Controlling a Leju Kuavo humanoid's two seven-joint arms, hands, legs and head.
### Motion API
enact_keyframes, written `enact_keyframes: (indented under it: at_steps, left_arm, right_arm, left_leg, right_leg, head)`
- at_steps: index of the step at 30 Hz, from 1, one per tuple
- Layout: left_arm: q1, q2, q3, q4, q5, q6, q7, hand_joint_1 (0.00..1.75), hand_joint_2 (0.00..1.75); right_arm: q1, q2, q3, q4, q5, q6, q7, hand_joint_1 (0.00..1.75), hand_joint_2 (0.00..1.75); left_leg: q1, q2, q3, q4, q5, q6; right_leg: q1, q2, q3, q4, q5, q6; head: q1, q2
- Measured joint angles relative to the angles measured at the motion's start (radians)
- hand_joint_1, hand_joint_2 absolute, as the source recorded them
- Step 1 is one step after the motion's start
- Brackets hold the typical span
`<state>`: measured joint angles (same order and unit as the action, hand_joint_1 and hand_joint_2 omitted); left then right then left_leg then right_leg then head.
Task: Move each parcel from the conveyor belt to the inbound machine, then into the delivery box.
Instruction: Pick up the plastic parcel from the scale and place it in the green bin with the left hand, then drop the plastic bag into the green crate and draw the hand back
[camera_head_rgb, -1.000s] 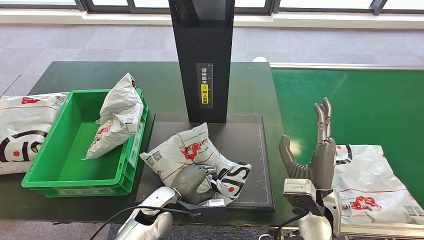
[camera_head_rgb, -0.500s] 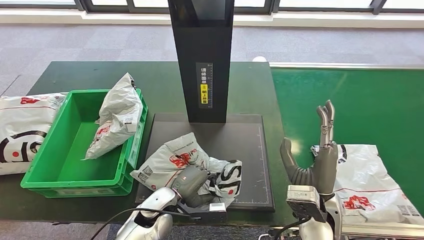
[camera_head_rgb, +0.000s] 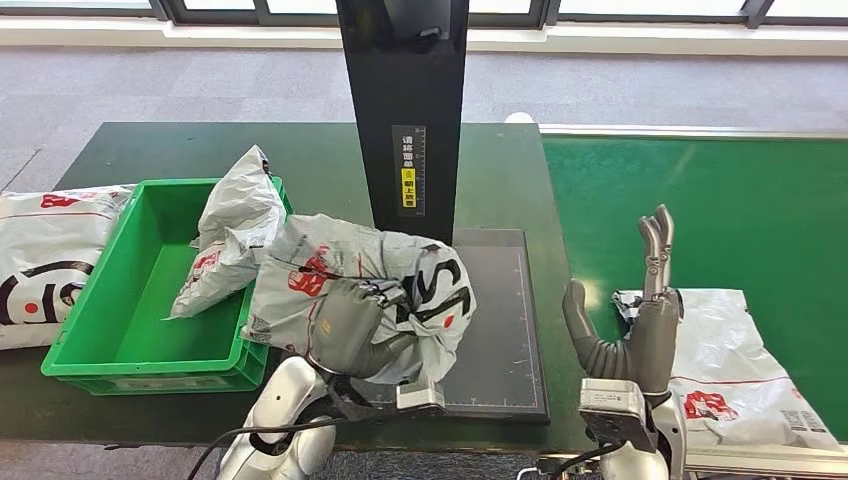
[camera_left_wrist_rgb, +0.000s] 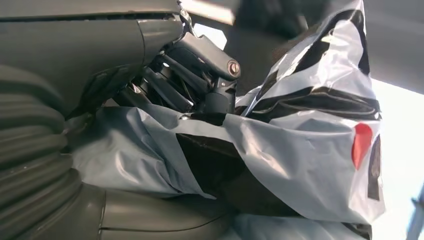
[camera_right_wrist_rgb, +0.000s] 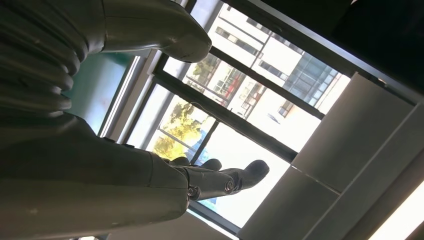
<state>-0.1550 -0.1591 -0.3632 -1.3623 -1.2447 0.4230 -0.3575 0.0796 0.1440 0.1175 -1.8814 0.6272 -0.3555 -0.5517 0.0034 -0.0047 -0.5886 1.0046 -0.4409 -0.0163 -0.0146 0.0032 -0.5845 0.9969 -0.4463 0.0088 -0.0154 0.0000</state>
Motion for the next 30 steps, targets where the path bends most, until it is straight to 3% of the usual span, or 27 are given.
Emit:
enact_keyframes:
  at_steps: [6, 11, 18, 23, 24, 25, 27, 28, 29, 30]
  left_arm:
    - [-0.010, 0.000, 0.091, -0.138, -0.110, 0.225, 0.111, 1.75, 1.75]
    - [-0.119, 0.025, 0.299, -0.172, -0.055, 0.268, 0.093, 1.75, 1.75]
    - [-0.397, 0.149, 0.556, 0.112, 0.053, 0.162, 0.108, 1.75, 1.75]
    - [-0.500, 0.195, 0.656, 0.326, 0.046, 0.129, 0.133, 1.75, 1.75]
    - [-0.514, 0.200, 0.670, 0.367, 0.039, 0.122, 0.143, 1.65, 1.75]
    - [-0.528, 0.205, 0.682, 0.408, 0.029, 0.110, 0.157, 1.34, 1.75]
    - [-0.552, 0.214, 0.703, 0.489, 0.008, 0.075, 0.192, 0.48, 1.75]
    - [-0.563, 0.218, 0.712, 0.527, -0.002, 0.059, 0.209, 0.13, 1.75]
    - [-0.571, 0.221, 0.720, 0.563, -0.009, 0.045, 0.223, 0.01, 1.75]
    - [-0.577, 0.225, 0.728, 0.597, -0.015, 0.030, 0.234, 0.00, 1.75]
  right_arm:
    - [0.001, 0.005, 0.000, 0.000, 0.004, -0.004, 0.010, 0.00, 1.75]
    - [-0.005, 0.005, 0.000, 0.002, -0.011, -0.027, 0.006, 0.00, 1.75]
    - [-0.046, 0.006, 0.000, 0.019, -0.006, 0.010, 0.021, 0.00, 1.75]
    - [-0.072, 0.008, 0.000, 0.026, 0.013, 0.035, 0.039, 0.00, 1.75]
    - [-0.075, 0.009, 0.000, 0.027, 0.019, 0.038, 0.041, 0.00, 1.75]
    - [-0.077, 0.010, 0.000, 0.029, 0.025, 0.043, 0.044, 0.00, 1.75]
    - [-0.081, 0.012, 0.000, 0.032, 0.040, 0.055, 0.052, 0.00, 1.75]
    - [-0.083, 0.014, 0.000, 0.034, 0.048, 0.061, 0.056, 0.00, 1.75]
    - [-0.085, 0.015, 0.000, 0.036, 0.053, 0.065, 0.059, 0.00, 1.75]
    - [-0.087, 0.017, 0.000, 0.038, 0.059, 0.068, 0.062, 0.00, 1.75]
  left_leg:
    - [0.000, 0.000, -0.001, 0.000, 0.000, 0.000]
    - [0.001, 0.000, 0.000, 0.000, 0.002, -0.001]
    - [0.002, 0.001, -0.001, 0.000, 0.006, -0.004]
    - [0.002, 0.000, -0.003, 0.000, 0.007, -0.004]
    - [0.002, 0.000, -0.003, 0.000, 0.007, -0.004]
    - [0.002, 0.000, -0.003, 0.000, 0.007, -0.004]
    - [0.002, 0.000, -0.003, 0.000, 0.006, -0.004]
    - [0.002, 0.000, -0.004, 0.000, 0.006, -0.004]
    - [0.002, 0.000, -0.004, 0.000, 0.006, -0.004]
    - [0.002, 0.000, -0.004, 0.000, 0.006, -0.004]
  right_leg:
    - [0.000, 0.000, 0.000, 0.000, 0.000, 0.000]
    - [0.001, 0.000, 0.000, 0.001, 0.000, -0.001]
    - [0.002, 0.001, -0.003, 0.003, 0.004, -0.005]
    - [0.002, 0.000, -0.004, 0.003, 0.004, -0.005]
    - [0.002, 0.000, -0.004, 0.003, 0.004, -0.005]
    - [0.002, 0.000, -0.004, 0.003, 0.004, -0.005]
    - [0.002, 0.000, -0.005, 0.003, 0.005, -0.005]
    - [0.002, 0.001, -0.005, 0.003, 0.005, -0.005]
    - [0.002, 0.001, -0.006, 0.003, 0.005, -0.005]
    - [0.002, 0.001, -0.006, 0.003, 0.005, -0.005]
  head:
    - [0.000, 0.000]
    - [0.000, 0.000]
    - [0.000, 0.000]
    - [-0.001, 0.000]
    - [-0.001, 0.000]
    - [-0.001, 0.000]
    - [-0.001, 0.000]
    - [-0.001, 0.000]
    - [-0.001, 0.000]
    - [-0.001, 0.000]
